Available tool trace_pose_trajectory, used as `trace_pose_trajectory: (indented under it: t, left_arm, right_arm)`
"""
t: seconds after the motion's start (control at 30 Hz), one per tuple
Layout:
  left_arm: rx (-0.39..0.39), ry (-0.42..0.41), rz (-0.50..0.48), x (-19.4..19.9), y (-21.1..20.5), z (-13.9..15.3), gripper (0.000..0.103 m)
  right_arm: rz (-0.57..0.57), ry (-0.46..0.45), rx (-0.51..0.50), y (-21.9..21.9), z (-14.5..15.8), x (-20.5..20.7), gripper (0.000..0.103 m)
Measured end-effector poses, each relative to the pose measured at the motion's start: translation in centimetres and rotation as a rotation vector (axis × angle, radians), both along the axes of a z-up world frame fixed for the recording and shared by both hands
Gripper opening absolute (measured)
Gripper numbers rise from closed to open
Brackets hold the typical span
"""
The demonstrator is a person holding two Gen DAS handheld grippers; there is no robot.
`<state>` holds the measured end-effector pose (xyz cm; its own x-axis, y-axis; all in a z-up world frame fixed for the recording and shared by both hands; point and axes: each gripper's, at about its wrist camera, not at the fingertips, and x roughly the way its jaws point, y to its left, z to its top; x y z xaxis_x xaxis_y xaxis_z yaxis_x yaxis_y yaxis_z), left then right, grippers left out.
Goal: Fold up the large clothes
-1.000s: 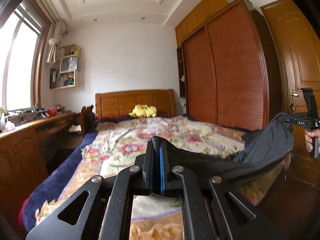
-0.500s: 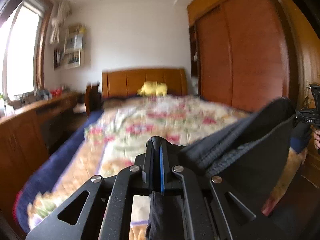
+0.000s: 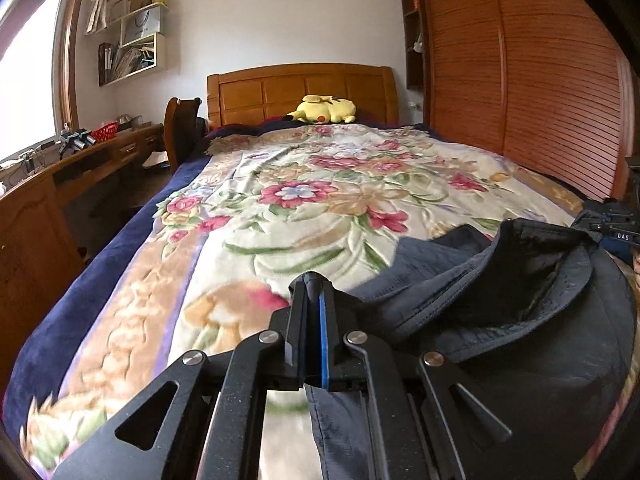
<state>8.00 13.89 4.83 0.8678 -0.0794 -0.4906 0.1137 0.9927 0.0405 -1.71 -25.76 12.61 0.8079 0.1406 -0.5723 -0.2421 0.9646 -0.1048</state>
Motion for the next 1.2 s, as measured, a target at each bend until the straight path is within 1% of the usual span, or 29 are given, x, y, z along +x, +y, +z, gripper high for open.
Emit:
trace_pose_trajectory:
  t: [0.13, 0.23, 0.3, 0.33, 0.43, 0.5, 0.6, 0.63, 0.67, 0.7, 0.73, 0.77, 0.8, 0.83, 0.87, 0.9, 0.93, 0.97, 1.0, 1.07, 1.2]
  left_arm:
    - [0.0, 0.024, 0.013, 4.5, 0.1, 0.3, 0.005]
    - [0.018, 0.036, 0.026, 7.3, -0.4, 0.1, 0.005]
    - [0.017, 0.047, 0.037, 8.8, -0.4, -0.1, 0.005]
    - [0.018, 0.053, 0.042, 9.5, -0.4, -0.3, 0.005]
    - [0.022, 0.072, 0.052, 11.4, -0.4, -1.0, 0.005]
    - [0.018, 0.082, 0.059, 12.2, -0.2, -1.5, 0.005]
    - [0.027, 0.128, 0.052, 13.2, -0.3, -2.4, 0.006]
    - [0.021, 0.141, 0.05, 13.3, -0.2, -2.6, 0.007]
    - [0.014, 0.152, 0.048, 13.2, -0.2, -2.7, 0.01]
    - [0.009, 0.157, 0.047, 13.1, -0.1, -2.7, 0.017]
    - [0.007, 0.149, 0.049, 12.7, 0.0, -2.6, 0.022]
    - [0.007, 0.142, 0.045, 12.4, 0.0, -2.4, 0.032]
    - [0.005, 0.13, 0.037, 11.9, 0.0, -2.1, 0.043]
    - [0.003, 0.122, 0.027, 11.4, -0.1, -1.8, 0.046]
    - [0.002, 0.121, 0.019, 11.1, -0.2, -1.6, 0.052]
    - [0.001, 0.118, 0.006, 10.6, -0.4, -1.3, 0.062]
    - [-0.001, 0.113, -0.009, 9.9, -0.7, -1.1, 0.069]
    - [-0.005, 0.103, -0.023, 9.2, -1.0, -0.9, 0.077]
    - [-0.009, 0.092, -0.036, 8.5, -1.3, -0.7, 0.079]
    - [-0.016, 0.085, -0.061, 7.1, -2.1, -0.7, 0.079]
    - [-0.029, 0.062, -0.08, 4.4, -3.7, -0.6, 0.079]
  right_arm:
    - [-0.03, 0.019, 0.002, 0.2, 0.4, 5.2, 0.012]
    - [-0.05, 0.035, -0.007, 0.6, 0.8, 8.4, 0.012]
    - [-0.061, 0.043, -0.019, 1.0, 1.0, 9.7, 0.013]
    - [-0.065, 0.044, -0.025, 1.1, 0.4, 10.8, 0.013]
    - [-0.068, 0.047, -0.044, 2.2, 0.3, 12.5, 0.013]
    - [-0.076, 0.059, -0.034, 2.4, 0.1, 13.9, 0.014]
    - [-0.083, 0.1, -0.01, 2.3, -1.3, 15.8, 0.016]
    - [-0.089, 0.109, -0.004, 2.2, -2.1, 16.9, 0.019]
    - [-0.095, 0.112, -0.002, 2.0, -2.2, 17.0, 0.024]
    - [-0.101, 0.109, 0.0, 1.9, -2.3, 17.1, 0.027]
    - [-0.108, 0.101, 0.005, 1.5, -2.5, 17.4, 0.039]
    - [-0.122, 0.086, 0.011, 1.2, -2.3, 17.3, 0.056]
    - [-0.132, 0.069, 0.026, 0.7, -2.2, 17.4, 0.063]
    - [-0.137, 0.053, 0.045, 0.3, -2.1, 17.2, 0.069]
    - [-0.141, 0.042, 0.061, -0.1, -1.9, 17.0, 0.07]
    - [-0.144, 0.041, 0.066, -0.4, -1.7, 16.7, 0.07]
    - [-0.143, 0.049, 0.059, -0.5, -2.2, 16.7, 0.07]
    - [-0.134, 0.058, 0.048, -0.4, -2.3, 16.5, 0.07]
    - [-0.125, 0.064, 0.041, -0.4, -2.6, 16.3, 0.07]
    - [-0.107, 0.084, 0.031, -0.3, -3.2, 15.8, 0.07]
    - [-0.1, 0.141, 0.025, -0.3, -3.7, 15.7, 0.07]
